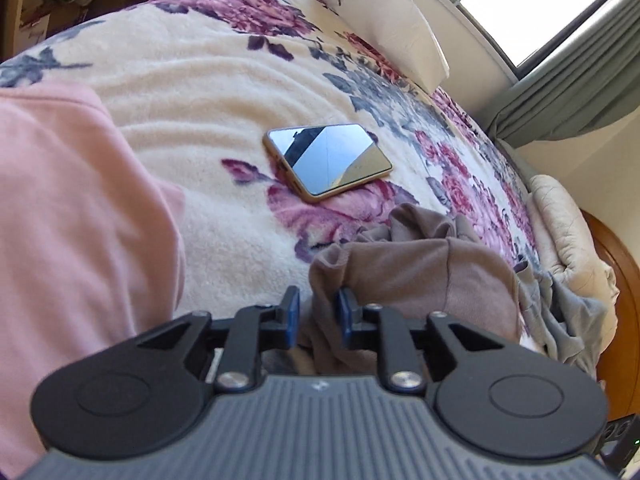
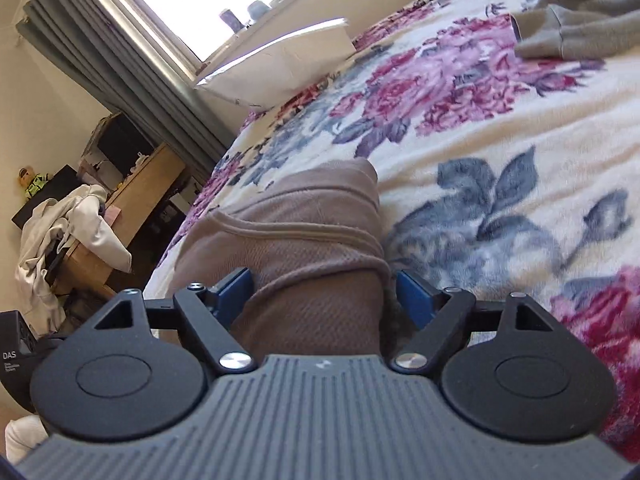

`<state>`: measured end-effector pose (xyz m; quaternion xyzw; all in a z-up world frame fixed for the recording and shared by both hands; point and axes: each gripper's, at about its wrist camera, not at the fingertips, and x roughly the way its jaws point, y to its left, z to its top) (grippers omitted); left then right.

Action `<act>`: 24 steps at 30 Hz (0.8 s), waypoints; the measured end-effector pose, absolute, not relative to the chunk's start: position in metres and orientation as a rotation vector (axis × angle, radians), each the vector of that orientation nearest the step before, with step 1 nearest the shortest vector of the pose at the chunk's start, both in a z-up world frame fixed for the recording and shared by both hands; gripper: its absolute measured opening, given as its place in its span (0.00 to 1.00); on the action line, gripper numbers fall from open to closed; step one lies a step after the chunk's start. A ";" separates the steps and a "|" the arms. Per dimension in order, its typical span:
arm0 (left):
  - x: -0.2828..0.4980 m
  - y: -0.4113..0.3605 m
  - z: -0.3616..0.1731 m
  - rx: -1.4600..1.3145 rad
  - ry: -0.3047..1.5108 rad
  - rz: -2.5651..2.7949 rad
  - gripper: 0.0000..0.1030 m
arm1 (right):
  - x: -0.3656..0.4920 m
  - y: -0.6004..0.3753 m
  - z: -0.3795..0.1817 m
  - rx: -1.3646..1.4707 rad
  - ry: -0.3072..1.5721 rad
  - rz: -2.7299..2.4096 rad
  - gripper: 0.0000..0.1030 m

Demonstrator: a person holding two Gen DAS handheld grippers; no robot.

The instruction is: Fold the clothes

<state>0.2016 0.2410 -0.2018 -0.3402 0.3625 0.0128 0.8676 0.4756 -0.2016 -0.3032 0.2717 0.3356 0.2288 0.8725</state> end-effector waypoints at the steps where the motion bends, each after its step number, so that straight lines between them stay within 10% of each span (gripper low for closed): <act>1: 0.197 0.241 -0.196 -0.726 0.738 0.007 0.46 | 0.469 -0.201 -0.300 0.568 0.692 0.478 0.79; 7: 0.194 0.232 -0.184 -0.794 0.683 -0.050 0.73 | 0.426 -0.195 -0.295 0.569 0.693 0.490 0.82; 24: 0.211 0.227 -0.222 -0.775 0.774 -0.006 0.77 | 0.346 -0.158 -0.295 0.496 0.690 0.497 0.88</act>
